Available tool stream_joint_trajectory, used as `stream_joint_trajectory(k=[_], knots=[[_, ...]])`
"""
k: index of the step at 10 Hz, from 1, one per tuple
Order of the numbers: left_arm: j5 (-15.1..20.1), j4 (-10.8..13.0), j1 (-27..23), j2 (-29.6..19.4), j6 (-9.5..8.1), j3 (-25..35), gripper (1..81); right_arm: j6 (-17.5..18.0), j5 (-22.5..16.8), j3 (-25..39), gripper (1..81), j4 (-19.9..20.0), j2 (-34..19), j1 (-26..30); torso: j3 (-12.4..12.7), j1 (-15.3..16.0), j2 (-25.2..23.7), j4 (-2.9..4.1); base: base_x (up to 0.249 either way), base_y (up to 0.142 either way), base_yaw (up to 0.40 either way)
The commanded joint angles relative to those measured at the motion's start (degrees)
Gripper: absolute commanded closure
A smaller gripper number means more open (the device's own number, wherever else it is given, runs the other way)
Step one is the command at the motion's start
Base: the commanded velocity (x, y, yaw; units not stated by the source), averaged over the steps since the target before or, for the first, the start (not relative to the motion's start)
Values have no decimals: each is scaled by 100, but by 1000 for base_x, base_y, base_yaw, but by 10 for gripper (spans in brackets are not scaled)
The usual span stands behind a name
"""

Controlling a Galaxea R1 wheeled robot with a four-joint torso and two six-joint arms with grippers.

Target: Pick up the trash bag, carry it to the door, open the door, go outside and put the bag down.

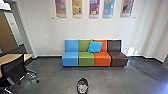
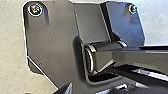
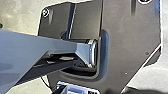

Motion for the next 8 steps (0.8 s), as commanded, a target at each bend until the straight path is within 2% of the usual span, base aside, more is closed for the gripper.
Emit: stream_joint_trajectory(k=[1,8], knots=[[347,-26,-255,13,-5,29,10,-46,-297,46,10,-43,30,168,0,0,0,0,182,0,0],[347,-35,-255,22,-14,29,10,-46,-297,46,10,-43,30,151,0,0,0,0,182,0,0]])
